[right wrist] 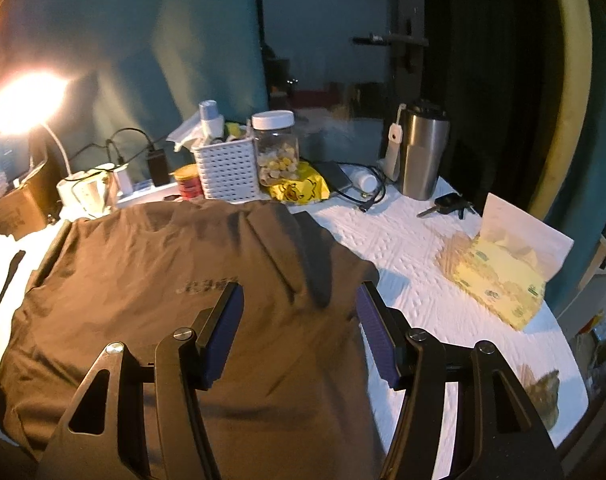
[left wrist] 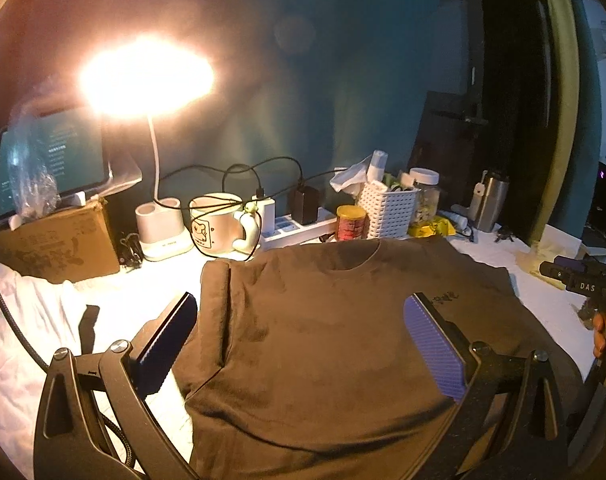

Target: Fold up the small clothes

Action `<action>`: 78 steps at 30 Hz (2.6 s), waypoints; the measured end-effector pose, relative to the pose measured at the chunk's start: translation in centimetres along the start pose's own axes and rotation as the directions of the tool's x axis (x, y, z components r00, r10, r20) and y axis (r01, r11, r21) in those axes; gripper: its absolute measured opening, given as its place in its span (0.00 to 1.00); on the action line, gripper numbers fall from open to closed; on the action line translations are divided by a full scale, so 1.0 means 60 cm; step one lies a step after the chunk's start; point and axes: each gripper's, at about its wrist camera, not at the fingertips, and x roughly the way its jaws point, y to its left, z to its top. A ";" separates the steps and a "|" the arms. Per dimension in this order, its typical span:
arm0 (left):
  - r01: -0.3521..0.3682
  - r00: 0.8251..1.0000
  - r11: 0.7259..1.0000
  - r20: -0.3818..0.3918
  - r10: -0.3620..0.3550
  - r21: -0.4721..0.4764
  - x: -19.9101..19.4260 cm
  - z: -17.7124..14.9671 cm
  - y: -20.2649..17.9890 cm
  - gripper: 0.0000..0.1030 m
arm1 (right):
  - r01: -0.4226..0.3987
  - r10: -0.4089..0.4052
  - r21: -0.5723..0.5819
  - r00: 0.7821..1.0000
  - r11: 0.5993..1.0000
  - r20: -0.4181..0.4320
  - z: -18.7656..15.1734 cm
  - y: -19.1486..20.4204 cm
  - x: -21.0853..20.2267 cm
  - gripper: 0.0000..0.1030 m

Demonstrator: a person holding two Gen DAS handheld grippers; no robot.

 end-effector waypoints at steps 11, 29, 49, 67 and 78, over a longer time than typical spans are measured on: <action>-0.036 0.996 0.999 -0.080 0.036 0.009 0.074 0.012 0.000 0.99 | -0.016 0.027 0.095 0.993 0.995 -0.112 0.019 -0.069 0.125 0.60; -0.067 0.987 0.997 -0.141 0.070 0.027 0.147 0.025 -0.001 0.99 | -0.001 0.046 0.198 0.974 0.980 -0.223 0.000 -0.136 0.256 0.45; -0.034 0.993 0.999 -0.111 0.032 -0.015 0.112 0.020 0.010 0.99 | -0.244 0.249 -0.122 0.968 0.962 0.027 0.041 0.014 0.111 0.07; -0.050 0.984 0.997 -0.171 0.040 -0.057 0.091 -0.026 0.043 0.99 | -0.416 0.313 -0.340 0.895 0.843 -0.318 -0.090 0.167 0.132 0.43; -0.073 0.983 0.993 -0.175 0.055 -0.098 0.079 -0.033 0.082 0.99 | -0.397 0.299 -0.359 0.906 0.845 -0.298 -0.073 0.192 0.099 0.43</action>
